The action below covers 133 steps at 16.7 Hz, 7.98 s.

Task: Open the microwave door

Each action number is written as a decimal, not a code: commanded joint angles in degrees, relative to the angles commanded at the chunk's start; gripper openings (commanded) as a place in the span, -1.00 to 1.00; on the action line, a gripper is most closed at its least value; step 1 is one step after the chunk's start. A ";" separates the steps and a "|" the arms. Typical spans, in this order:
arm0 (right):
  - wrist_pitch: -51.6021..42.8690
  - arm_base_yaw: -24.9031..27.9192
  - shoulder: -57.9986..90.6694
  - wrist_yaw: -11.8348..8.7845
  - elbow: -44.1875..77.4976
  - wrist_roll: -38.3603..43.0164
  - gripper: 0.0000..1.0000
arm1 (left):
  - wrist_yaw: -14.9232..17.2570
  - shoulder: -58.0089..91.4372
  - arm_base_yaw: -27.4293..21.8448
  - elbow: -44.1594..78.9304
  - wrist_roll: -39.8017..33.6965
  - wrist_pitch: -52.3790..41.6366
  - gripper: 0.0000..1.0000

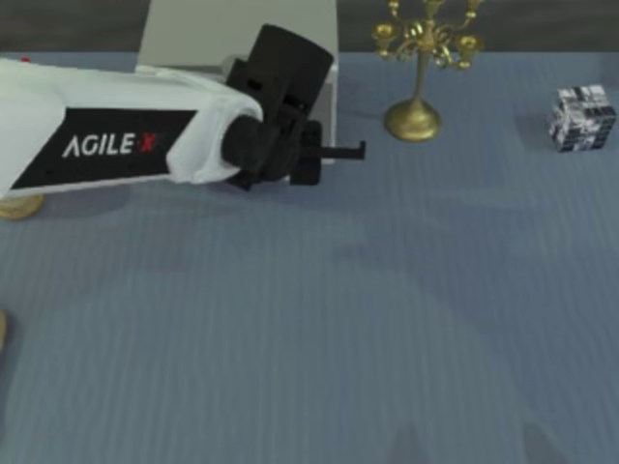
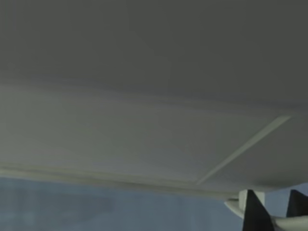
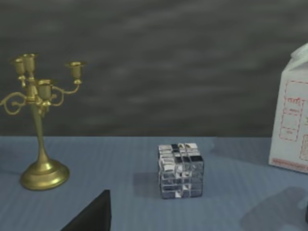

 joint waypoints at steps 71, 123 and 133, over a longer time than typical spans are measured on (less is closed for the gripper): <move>0.00 0.00 0.00 0.00 0.00 0.00 1.00 | 5.40 -4.74 1.48 -7.30 6.94 4.16 -1.00; 0.00 0.00 0.00 0.00 0.00 0.00 1.00 | 11.79 -9.29 3.75 -13.83 14.60 7.14 -1.00; 0.00 0.00 0.00 0.00 0.00 0.00 1.00 | 11.79 -9.29 3.75 -13.83 14.60 7.14 -1.00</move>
